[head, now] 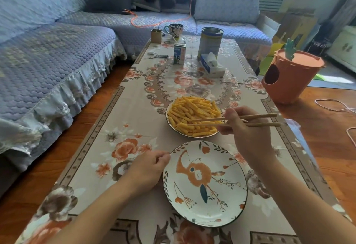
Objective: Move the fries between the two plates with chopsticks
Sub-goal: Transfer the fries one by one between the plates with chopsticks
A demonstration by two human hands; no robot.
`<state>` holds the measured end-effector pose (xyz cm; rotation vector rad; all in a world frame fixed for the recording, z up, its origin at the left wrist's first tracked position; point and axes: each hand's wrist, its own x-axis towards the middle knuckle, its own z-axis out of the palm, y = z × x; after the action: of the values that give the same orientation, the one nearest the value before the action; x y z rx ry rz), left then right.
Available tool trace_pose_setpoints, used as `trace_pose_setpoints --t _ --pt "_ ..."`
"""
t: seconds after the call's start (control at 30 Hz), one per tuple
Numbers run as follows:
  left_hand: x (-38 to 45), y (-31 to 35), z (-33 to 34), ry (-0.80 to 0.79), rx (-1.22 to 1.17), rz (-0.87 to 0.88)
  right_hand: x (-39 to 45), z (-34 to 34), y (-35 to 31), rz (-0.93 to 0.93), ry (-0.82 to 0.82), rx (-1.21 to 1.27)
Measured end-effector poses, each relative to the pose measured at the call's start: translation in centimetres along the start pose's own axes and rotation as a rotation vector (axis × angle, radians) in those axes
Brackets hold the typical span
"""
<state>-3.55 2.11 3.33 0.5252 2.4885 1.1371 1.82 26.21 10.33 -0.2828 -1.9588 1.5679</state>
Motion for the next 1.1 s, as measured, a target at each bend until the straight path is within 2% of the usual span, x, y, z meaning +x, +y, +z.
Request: trace_pose_setpoints --t 0.1,0.17,0.27,0.53,0.67,0.77,0.93,1.0,1.1 --pt "0.7 -2.0 -1.0 0.357 0.198 0.057 0.0 0.2 0.6 -0.004 -0.011 -0.039" --pt "1.1 -3.7 -1.2 0.449 0.427 0.05 0.0 0.5 0.9 0.0 -0.026 -0.047" --pt "1.2 -5.5 0.0 0.414 0.622 -0.011 0.2 1.0 1.6 -0.018 -0.074 -0.068" --pt "1.3 -6.2 0.5 0.444 0.631 -0.01 0.2 1.2 0.4 -0.049 -0.062 -0.088" --pt "1.3 -6.2 0.5 0.426 0.631 -0.019 -1.2 -1.6 -1.4 0.04 -0.137 -0.085" --pt "1.3 -6.1 0.5 0.419 0.634 -0.028 -2.9 -3.4 -0.8 0.099 -0.189 -0.185" --pt "1.3 -6.0 0.6 0.421 0.642 -0.033 -3.2 -4.1 -0.1 0.138 -0.232 -0.171" --pt "1.3 -6.1 0.7 0.433 0.648 -0.023 -2.9 -4.3 -0.8 0.115 -0.207 -0.125" --pt "1.4 -6.2 0.8 0.453 0.65 -0.017 -2.2 -4.2 -1.5 0.043 -0.085 -0.039"
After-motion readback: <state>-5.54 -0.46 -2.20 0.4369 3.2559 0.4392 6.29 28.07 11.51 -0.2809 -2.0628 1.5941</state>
